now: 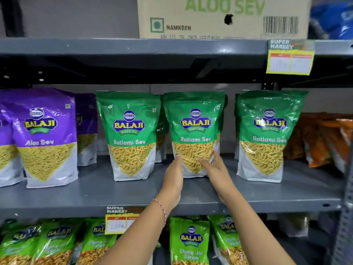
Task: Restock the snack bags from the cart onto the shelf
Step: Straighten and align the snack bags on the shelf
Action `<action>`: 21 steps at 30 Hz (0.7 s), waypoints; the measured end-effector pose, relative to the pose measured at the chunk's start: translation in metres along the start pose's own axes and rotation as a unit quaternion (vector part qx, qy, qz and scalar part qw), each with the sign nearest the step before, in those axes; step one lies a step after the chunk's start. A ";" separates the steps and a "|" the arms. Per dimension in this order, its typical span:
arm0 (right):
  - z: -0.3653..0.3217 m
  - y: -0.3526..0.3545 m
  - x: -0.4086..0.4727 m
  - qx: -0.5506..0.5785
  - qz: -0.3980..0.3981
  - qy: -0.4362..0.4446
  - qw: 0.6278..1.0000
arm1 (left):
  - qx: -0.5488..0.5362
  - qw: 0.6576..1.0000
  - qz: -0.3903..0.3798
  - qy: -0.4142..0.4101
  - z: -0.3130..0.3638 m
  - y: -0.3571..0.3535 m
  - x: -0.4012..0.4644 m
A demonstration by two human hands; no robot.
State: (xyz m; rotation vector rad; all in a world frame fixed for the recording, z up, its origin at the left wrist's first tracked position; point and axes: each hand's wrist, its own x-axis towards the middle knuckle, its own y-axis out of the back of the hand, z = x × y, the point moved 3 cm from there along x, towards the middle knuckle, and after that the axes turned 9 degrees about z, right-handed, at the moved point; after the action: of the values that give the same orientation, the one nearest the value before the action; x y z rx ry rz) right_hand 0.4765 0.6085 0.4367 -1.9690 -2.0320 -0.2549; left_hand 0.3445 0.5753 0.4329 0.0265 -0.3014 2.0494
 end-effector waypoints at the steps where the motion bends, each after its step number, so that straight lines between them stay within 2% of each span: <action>1: 0.001 0.002 0.000 0.006 0.002 0.002 1.000 | 0.008 1.000 0.001 -0.002 0.000 -0.001 -0.001; 9: 0.003 0.013 -0.002 0.040 0.062 0.037 0.997 | 0.152 0.988 0.018 -0.024 0.004 -0.013 -0.012; 18: 0.004 0.014 0.000 0.040 0.067 0.057 0.995 | 0.175 0.982 -0.012 -0.064 0.004 -0.016 -0.015; 21: -0.004 0.014 -0.007 0.035 0.138 0.070 0.987 | 0.122 0.988 0.009 -0.095 0.013 -0.005 -0.021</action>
State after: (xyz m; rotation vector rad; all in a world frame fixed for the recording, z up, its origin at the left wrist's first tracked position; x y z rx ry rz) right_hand 0.4913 0.6008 0.4369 -2.0938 -1.6381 -0.2483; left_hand 0.3572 0.5560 0.4436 0.3714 -0.1675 2.0949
